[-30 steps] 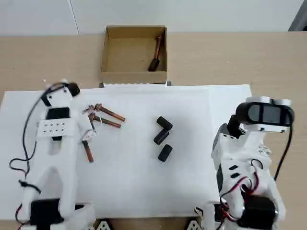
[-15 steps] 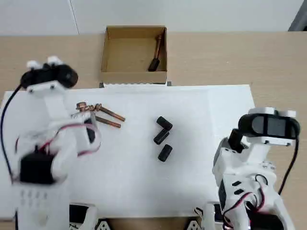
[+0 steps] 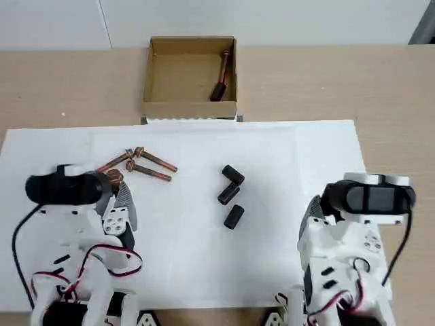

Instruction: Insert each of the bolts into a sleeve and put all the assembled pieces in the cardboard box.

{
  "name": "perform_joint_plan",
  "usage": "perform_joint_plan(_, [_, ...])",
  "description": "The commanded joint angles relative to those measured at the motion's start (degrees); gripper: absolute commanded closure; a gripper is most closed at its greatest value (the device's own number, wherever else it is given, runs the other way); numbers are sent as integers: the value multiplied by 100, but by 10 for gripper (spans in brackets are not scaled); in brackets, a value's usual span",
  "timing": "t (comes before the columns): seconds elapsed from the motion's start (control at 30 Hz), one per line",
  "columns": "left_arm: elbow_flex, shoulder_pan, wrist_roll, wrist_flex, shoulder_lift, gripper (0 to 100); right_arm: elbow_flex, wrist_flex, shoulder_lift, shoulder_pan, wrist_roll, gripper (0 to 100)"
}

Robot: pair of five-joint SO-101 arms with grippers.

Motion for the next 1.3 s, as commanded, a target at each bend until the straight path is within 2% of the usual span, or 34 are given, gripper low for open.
perform_joint_plan(0.0, [470,26,-18,-571,-501,995,633,-664,-215,-127,44,995])
perform_joint_plan(0.1, [910,44,-18,-1081,-765,995,1275,-1121,-453,-523,44,995])
perform_joint_plan(0.33, [1499,88,70,-2092,-862,995,2673,-2413,-998,-1947,53,995])
perform_joint_plan(0.47, [2044,633,607,-2532,-870,995,3288,-3178,-980,-2800,53,995])
perform_joint_plan(0.6, [2501,1284,1266,-3358,-870,995,3868,-3811,-980,-3301,79,995])
perform_joint_plan(0.7, [2563,1609,1538,-3833,-870,995,4202,-4048,-980,-3609,484,995])
perform_joint_plan(0.97, [2413,1987,2154,-3947,-870,995,4563,-4505,-971,-3785,1204,995])
perform_joint_plan(1.13, [2281,2171,2163,-3965,-870,995,4563,-4532,-971,-3811,1679,995])
perform_joint_plan(1.27, [2281,2251,2171,-4018,-870,995,4563,-4532,-980,-3996,1723,995])
